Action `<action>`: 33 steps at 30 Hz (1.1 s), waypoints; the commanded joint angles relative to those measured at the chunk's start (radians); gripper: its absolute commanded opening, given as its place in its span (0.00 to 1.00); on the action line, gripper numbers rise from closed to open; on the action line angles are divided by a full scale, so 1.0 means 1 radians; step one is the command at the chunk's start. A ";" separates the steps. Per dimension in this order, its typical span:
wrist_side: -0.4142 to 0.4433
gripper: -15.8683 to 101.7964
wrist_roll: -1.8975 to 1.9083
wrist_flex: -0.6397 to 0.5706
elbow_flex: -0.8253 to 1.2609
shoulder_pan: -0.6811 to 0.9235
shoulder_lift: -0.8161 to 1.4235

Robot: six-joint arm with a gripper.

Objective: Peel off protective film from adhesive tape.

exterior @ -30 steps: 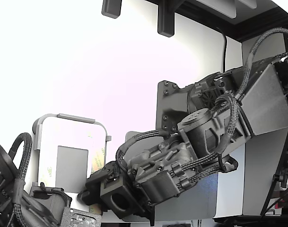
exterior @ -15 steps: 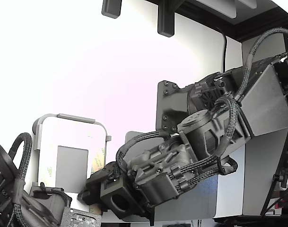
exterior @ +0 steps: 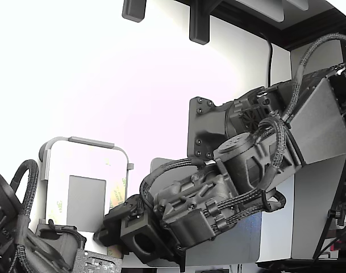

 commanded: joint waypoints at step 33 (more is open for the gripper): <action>-0.026 0.05 0.038 0.011 -0.026 0.012 0.028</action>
